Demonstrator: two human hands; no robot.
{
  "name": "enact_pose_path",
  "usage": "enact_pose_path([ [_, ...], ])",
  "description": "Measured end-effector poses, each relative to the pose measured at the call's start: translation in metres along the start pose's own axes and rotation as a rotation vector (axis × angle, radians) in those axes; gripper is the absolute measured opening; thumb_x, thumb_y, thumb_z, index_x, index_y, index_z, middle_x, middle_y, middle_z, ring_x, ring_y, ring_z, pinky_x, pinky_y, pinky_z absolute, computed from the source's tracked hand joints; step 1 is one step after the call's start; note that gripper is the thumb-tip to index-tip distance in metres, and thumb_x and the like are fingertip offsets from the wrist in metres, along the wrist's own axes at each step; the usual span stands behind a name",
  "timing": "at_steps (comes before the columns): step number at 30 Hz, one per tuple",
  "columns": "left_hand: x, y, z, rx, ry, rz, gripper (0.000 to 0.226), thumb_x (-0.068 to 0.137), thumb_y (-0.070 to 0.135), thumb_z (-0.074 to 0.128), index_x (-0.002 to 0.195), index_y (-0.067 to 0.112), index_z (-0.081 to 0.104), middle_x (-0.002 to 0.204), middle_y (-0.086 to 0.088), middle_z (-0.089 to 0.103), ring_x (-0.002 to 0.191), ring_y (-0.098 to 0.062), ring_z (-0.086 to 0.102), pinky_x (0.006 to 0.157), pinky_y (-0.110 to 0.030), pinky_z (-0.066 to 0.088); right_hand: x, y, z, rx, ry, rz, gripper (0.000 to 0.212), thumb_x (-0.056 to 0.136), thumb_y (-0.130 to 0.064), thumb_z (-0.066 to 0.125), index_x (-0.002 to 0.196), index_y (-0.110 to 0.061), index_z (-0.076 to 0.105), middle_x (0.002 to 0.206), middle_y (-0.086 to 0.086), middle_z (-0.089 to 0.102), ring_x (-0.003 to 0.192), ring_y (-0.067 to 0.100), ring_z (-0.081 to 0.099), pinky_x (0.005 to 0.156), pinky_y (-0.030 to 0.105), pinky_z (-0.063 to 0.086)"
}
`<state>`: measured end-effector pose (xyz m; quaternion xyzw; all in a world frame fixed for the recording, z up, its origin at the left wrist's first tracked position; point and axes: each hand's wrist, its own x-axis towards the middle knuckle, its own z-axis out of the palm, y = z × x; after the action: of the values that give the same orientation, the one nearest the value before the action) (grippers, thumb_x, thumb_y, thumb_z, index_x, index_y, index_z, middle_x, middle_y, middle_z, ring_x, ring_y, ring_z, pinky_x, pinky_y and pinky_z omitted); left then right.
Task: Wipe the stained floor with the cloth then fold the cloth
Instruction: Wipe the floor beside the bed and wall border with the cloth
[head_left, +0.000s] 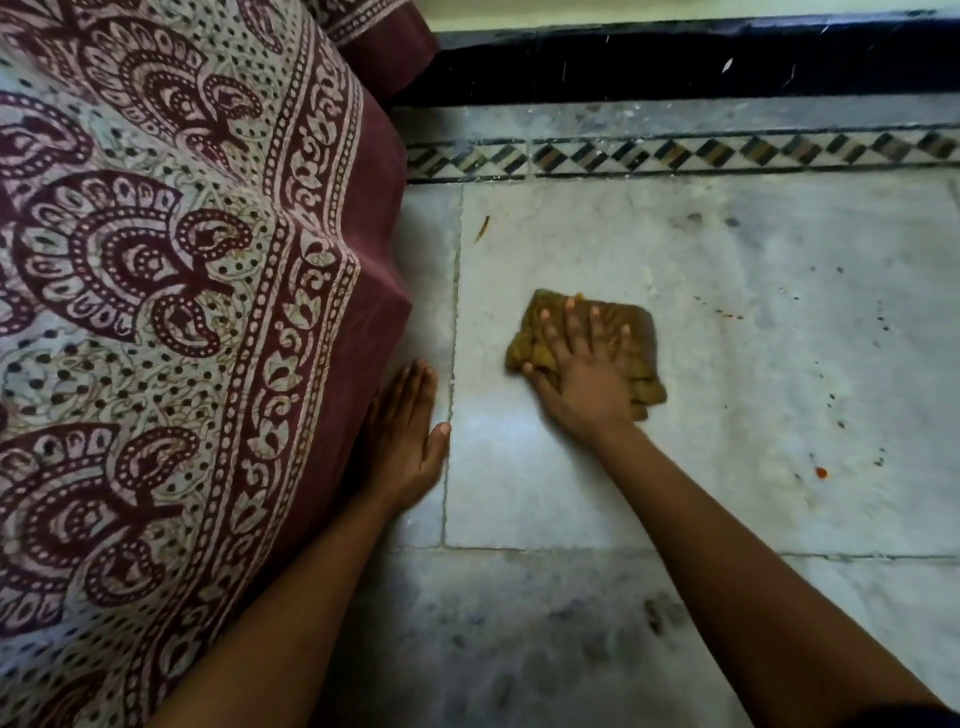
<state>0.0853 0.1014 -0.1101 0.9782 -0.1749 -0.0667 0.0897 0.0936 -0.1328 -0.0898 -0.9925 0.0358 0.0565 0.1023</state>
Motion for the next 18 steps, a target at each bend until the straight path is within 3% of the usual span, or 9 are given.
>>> enact_pose_path([
  [3, -0.001, -0.003, 0.003, 0.009, -0.005, -0.006, 0.069, 0.089, 0.048, 0.013, 0.148, 0.013, 0.006, 0.155, 0.000, 0.002, 0.142, -0.011, -0.003, 0.114, -0.027, -0.012, -0.041, -0.006, 0.011, 0.005, 0.036, -0.216, 0.070, 0.087, -0.056, 0.029, 0.146, -0.025, 0.010, 0.155, 0.011, 0.017, 0.142, 0.037, 0.013, 0.112, 0.048, -0.007],
  [6, -0.001, -0.001, 0.002, -0.011, 0.003, -0.022, 0.071, 0.087, 0.050, 0.008, 0.149, 0.014, 0.005, 0.155, 0.002, -0.001, 0.144, -0.012, -0.002, 0.115, -0.031, -0.009, -0.076, 0.012, 0.018, 0.012, 0.074, -0.148, 0.068, 0.088, -0.055, 0.034, 0.147, -0.026, 0.017, 0.153, 0.009, 0.024, 0.140, 0.037, 0.021, 0.112, 0.049, 0.003],
  [8, 0.004, 0.009, 0.000, -0.034, 0.013, -0.090, 0.072, 0.087, 0.051, 0.006, 0.149, 0.015, 0.008, 0.158, -0.001, 0.004, 0.144, -0.011, -0.001, 0.114, -0.032, -0.008, -0.076, 0.032, 0.011, 0.001, 0.114, -0.025, 0.069, 0.086, -0.057, 0.030, 0.147, -0.029, 0.013, 0.154, 0.005, 0.016, 0.142, 0.036, 0.017, 0.113, 0.048, -0.002],
  [11, 0.033, 0.033, -0.004, -0.067, 0.015, -0.170, 0.070, 0.089, 0.049, 0.011, 0.150, 0.015, 0.010, 0.158, -0.005, 0.006, 0.145, -0.019, 0.004, 0.115, -0.035, -0.007, -0.042, 0.050, -0.004, 0.015, 0.049, 0.087, 0.073, 0.081, -0.065, 0.015, 0.146, -0.035, 0.004, 0.157, 0.002, 0.005, 0.144, 0.033, 0.001, 0.111, 0.047, -0.014],
  [14, 0.082, 0.056, -0.002, -0.110, -0.007, -0.190, 0.067, 0.092, 0.047, 0.017, 0.150, 0.014, 0.009, 0.159, -0.005, 0.004, 0.145, -0.018, 0.001, 0.115, -0.036, -0.006, 0.003, 0.056, -0.011, -0.016, -0.011, 0.026, 0.077, 0.080, -0.067, 0.014, 0.148, -0.032, 0.003, 0.158, 0.005, 0.003, 0.145, 0.028, -0.004, 0.112, 0.044, -0.014],
  [18, 0.106, 0.065, -0.002, -0.027, 0.072, -0.187, 0.064, 0.093, 0.041, 0.021, 0.150, 0.013, 0.012, 0.158, -0.004, 0.009, 0.145, -0.016, 0.007, 0.115, -0.036, -0.004, 0.011, 0.053, -0.009, -0.018, 0.064, -0.076, 0.075, 0.084, -0.064, 0.016, 0.149, -0.026, 0.014, 0.157, 0.006, 0.011, 0.145, 0.029, 0.005, 0.115, 0.042, -0.008],
])
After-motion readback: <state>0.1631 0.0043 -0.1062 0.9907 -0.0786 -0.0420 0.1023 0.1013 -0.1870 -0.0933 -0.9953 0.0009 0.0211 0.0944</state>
